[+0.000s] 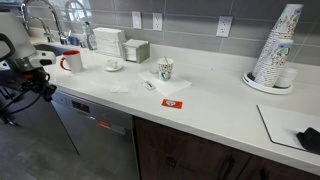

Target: Press a button on the left side of the oven

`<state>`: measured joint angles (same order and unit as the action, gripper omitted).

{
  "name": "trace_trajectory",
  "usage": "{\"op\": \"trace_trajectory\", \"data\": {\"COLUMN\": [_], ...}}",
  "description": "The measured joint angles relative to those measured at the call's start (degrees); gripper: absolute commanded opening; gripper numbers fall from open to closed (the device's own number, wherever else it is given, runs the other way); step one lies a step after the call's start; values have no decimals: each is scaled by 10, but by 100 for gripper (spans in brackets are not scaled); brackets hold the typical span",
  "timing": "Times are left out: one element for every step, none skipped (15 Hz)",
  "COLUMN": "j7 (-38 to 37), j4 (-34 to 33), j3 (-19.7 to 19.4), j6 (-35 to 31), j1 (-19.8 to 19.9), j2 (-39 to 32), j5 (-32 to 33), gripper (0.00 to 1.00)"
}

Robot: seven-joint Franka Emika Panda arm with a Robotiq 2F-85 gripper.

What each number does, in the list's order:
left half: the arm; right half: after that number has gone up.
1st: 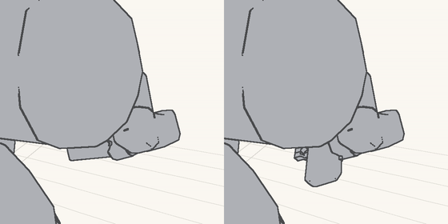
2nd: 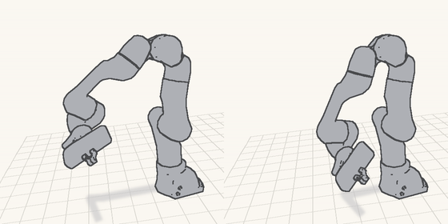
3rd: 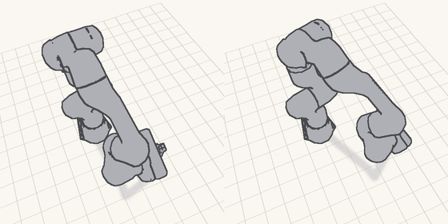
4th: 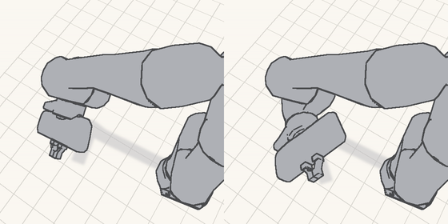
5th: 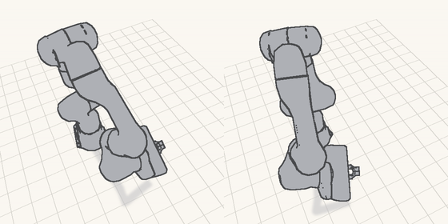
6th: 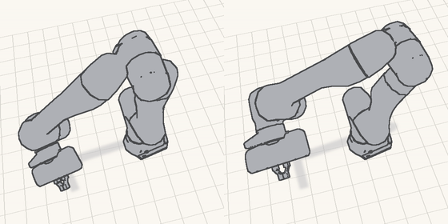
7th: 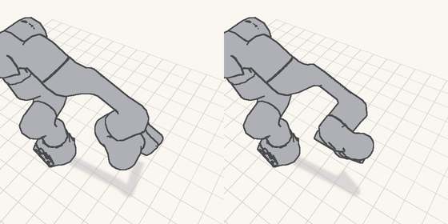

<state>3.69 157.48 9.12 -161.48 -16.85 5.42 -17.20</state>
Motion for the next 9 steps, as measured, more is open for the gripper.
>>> {"op": "trace_trajectory", "data": {"j7": [-5, -11, -16, -24, -36, -49, -58, -67, -77], "j4": [0, 0, 0, 0, 0, 0, 0, 0, 0], "j3": [4, 8, 11, 14, 16, 16, 16, 15, 15], "j6": [-15, -32, -47, -64, -79, -94, -107, -119, -130], "j1": [0, 0, 1, 1, 3, 5, 8, 11, 14], "j2": [-12, -23, -35, -46, -57, -67, -77, -86, -95], "j5": [1, 3, 4, 9, 19, 31, 41, 54, 68], "gripper": [0, 0, 0, 0, 0, 0, 0, 0, 0]}}
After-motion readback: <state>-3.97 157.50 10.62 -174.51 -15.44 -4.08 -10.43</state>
